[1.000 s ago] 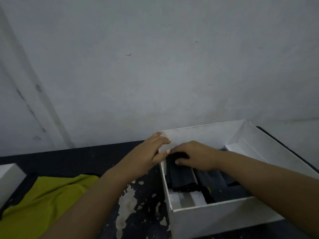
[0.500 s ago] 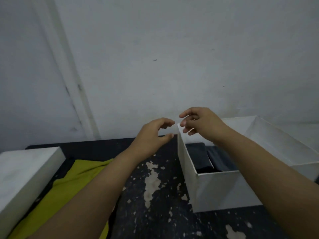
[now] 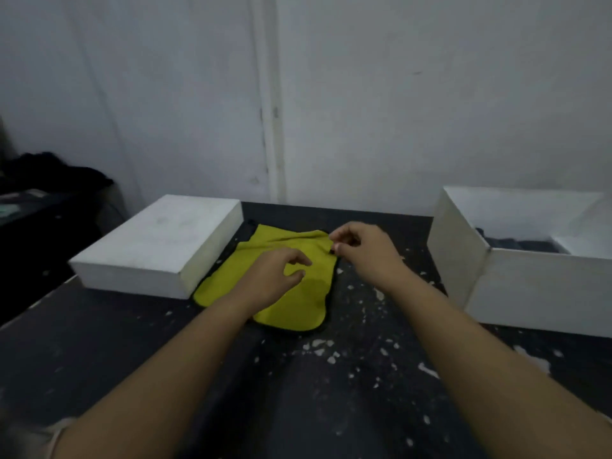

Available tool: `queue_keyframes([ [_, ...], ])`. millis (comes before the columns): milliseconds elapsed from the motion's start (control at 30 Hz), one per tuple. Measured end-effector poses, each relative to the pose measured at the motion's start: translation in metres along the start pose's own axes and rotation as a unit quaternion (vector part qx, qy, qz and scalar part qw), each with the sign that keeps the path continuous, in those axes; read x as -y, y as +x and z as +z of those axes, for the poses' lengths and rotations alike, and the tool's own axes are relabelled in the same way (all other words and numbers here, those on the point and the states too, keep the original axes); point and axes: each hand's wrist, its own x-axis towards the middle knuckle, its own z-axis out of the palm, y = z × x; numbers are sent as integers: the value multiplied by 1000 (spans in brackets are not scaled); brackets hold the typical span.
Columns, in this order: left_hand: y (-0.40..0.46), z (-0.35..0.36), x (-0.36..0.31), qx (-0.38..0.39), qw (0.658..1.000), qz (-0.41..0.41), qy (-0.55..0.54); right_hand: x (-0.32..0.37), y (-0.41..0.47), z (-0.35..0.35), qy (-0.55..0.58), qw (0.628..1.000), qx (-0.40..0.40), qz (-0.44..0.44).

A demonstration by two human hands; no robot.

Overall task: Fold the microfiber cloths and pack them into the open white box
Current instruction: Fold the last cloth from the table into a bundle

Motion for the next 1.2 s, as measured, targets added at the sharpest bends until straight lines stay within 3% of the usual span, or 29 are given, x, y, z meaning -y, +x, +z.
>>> queue_keyframes([
  [300, -68, 13, 62, 23, 999, -20, -23, -22, -66, 102, -51, 997, 49, -10],
  [600, -72, 17, 74, 46, 995, -21, -91, -32, -77, 108, -160, 979, 99, -76],
  [867, -73, 19, 76, 64, 992, -33, -101, -27, -83, 116, -279, 946, 60, -151],
  [967, -75, 19, 74, 72, 994, -28, -75, -21, -84, 115, -287, 949, 45, -119],
  [1200, -77, 22, 74, -24, 998, -21, -48, -20, -84, 113, -237, 967, 51, -81],
])
